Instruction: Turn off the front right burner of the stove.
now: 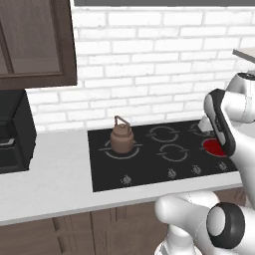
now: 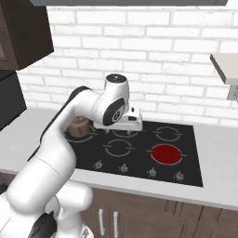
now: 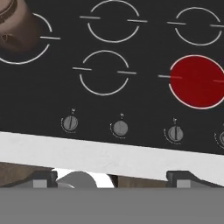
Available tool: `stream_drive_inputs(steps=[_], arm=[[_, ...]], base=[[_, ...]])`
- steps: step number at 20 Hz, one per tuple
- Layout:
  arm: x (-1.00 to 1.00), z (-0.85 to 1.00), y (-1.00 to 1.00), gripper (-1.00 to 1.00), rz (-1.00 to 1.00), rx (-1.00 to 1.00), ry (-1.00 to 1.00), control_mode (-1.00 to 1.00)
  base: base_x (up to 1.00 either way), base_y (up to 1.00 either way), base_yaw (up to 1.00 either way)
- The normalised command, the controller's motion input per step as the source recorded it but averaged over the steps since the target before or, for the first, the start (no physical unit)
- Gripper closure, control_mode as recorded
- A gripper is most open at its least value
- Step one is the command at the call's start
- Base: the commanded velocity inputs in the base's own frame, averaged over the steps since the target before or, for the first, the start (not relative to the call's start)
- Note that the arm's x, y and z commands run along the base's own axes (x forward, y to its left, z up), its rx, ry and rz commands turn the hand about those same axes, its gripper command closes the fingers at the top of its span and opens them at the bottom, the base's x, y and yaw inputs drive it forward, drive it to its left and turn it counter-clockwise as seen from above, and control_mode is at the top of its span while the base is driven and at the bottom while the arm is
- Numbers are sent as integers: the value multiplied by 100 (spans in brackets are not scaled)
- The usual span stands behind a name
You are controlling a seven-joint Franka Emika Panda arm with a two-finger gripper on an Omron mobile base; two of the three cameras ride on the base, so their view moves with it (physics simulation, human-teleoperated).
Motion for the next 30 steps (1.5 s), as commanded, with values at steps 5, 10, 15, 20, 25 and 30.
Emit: stream_drive_inputs(steps=[5,10,15,20,25,30], arm=[[-1,-31,-88,-100,20,0,0,-100],[0,-38,-94,-100,20,-2,0,-100],[0,-52,-98,-100,22,-5,0,-100],[21,-64,-72,-100,19,-11,7,-100],[54,-56,-53,-100,4,-10,18,-100],[35,-28,-17,-100,0,-5,19,-100]], base=[[0,0,0],[0,0,0],[0,0,0],[0,0,0],[0,0,0],[0,0,0]])
